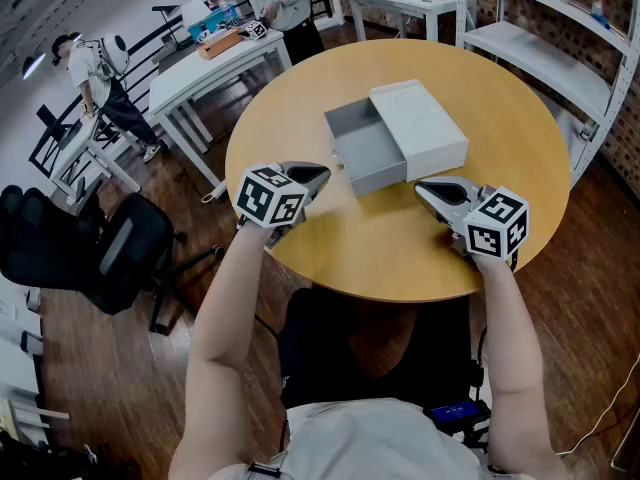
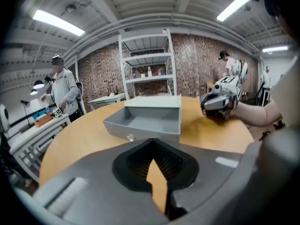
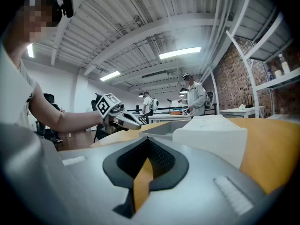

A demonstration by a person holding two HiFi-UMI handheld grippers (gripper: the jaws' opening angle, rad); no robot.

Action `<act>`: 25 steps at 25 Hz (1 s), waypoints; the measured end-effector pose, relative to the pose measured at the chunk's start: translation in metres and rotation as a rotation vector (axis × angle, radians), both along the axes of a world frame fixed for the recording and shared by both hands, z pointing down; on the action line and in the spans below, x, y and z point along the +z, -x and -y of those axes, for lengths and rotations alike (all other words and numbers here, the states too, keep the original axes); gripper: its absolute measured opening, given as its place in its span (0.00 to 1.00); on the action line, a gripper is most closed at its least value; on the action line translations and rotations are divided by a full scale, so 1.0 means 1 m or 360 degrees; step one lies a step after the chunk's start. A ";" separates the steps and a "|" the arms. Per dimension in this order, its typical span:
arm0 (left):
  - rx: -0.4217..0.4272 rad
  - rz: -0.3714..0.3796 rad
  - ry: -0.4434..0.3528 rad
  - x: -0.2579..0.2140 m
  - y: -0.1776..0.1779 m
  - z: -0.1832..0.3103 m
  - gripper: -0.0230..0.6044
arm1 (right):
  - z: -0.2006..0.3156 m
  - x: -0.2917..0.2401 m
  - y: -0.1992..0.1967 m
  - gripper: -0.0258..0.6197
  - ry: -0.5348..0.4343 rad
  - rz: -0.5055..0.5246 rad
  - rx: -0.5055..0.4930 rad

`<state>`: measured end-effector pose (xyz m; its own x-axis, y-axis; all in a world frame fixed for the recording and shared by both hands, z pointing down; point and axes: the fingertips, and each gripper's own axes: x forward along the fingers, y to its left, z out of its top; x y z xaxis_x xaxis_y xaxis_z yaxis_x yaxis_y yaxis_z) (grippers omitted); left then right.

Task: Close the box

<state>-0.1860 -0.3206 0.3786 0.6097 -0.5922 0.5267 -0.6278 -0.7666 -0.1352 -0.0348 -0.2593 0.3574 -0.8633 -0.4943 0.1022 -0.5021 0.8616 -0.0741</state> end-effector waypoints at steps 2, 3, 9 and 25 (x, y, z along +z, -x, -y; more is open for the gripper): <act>0.0014 0.0197 0.0001 0.007 0.002 0.020 0.04 | 0.004 0.000 -0.002 0.04 -0.0009 -0.0010 -0.0002; 0.0016 0.0287 0.0003 0.010 0.003 0.029 0.04 | 0.005 0.000 -0.002 0.04 -0.0012 -0.0014 -0.0004; 0.0040 0.0686 0.0052 0.033 0.014 0.064 0.17 | 0.001 -0.002 -0.001 0.04 -0.0014 -0.0024 -0.0012; 0.0252 0.1121 -0.0087 0.046 -0.008 0.085 0.15 | 0.003 -0.001 -0.002 0.04 -0.0017 -0.0023 -0.0010</act>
